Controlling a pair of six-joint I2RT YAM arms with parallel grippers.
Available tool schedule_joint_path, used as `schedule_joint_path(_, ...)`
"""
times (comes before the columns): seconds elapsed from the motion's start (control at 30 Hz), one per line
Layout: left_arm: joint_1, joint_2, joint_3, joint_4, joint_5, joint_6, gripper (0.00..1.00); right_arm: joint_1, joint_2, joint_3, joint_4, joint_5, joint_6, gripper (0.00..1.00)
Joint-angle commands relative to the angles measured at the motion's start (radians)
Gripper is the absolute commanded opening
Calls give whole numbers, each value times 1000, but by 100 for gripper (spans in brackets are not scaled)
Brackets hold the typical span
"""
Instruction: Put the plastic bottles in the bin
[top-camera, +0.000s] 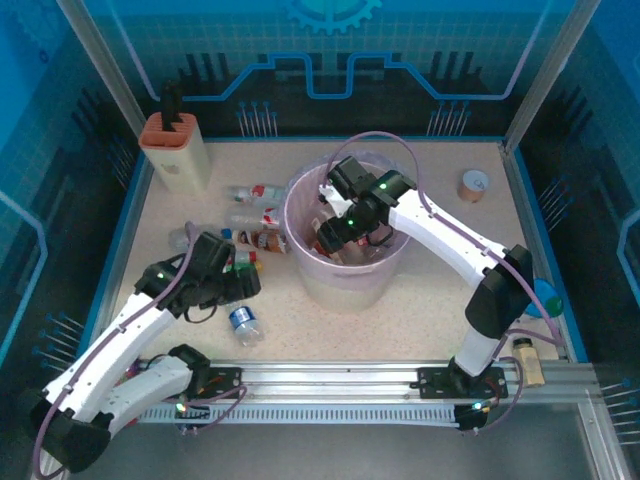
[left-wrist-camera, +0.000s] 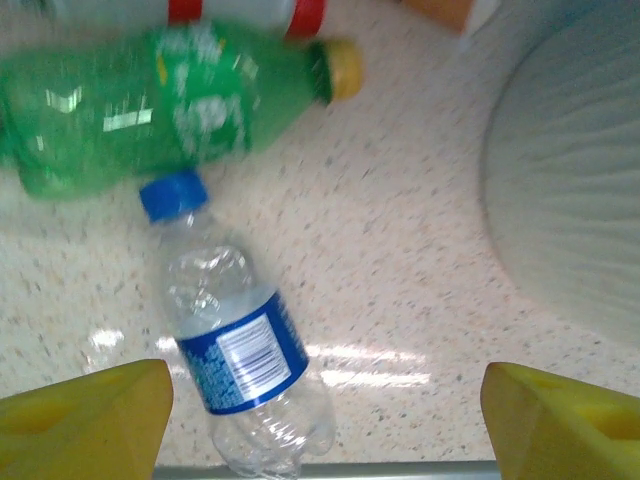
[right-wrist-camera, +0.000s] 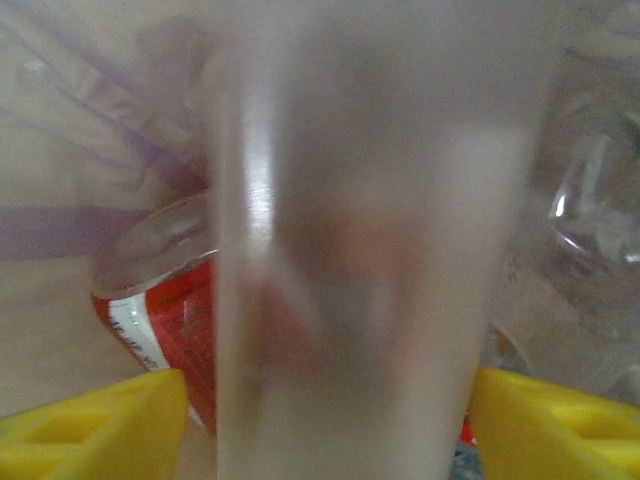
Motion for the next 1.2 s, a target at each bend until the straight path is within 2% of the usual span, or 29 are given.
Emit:
schedule_joint_path(0.0,-10,-44,-82,-14,44,-105,84,8,-8,-3,15,3,3,83)
schedule_joint_path(0.2,-13,-80,-219,64,105,-171,85,10,-39,92,-71,35,10,92)
schedule_joint_path(0.3,-13,-80,-268,109,126,-188,86,10,-65,134,-95,65,-6,99)
schedule_joint_path(0.5,-12,-71,-341,188,141,-215,89,-6,-129,253,-125,9,-43,100)
schedule_joint_path(0.67,-13,-61,-373,252,147,-231,87,-61,-214,304,-61,-67,-22,100)
schedule_joint_path(0.87,-13,-43,-404,313,139,-229,79,-211,-375,161,135,-187,104,100)
schedule_joint_path(0.97,-13,-46,-413,333,145,-229,70,-311,-468,30,247,-276,184,100)
schedule_joint_path(1.17,-13,-45,-426,368,147,-228,56,-493,-551,-124,294,-393,268,100)
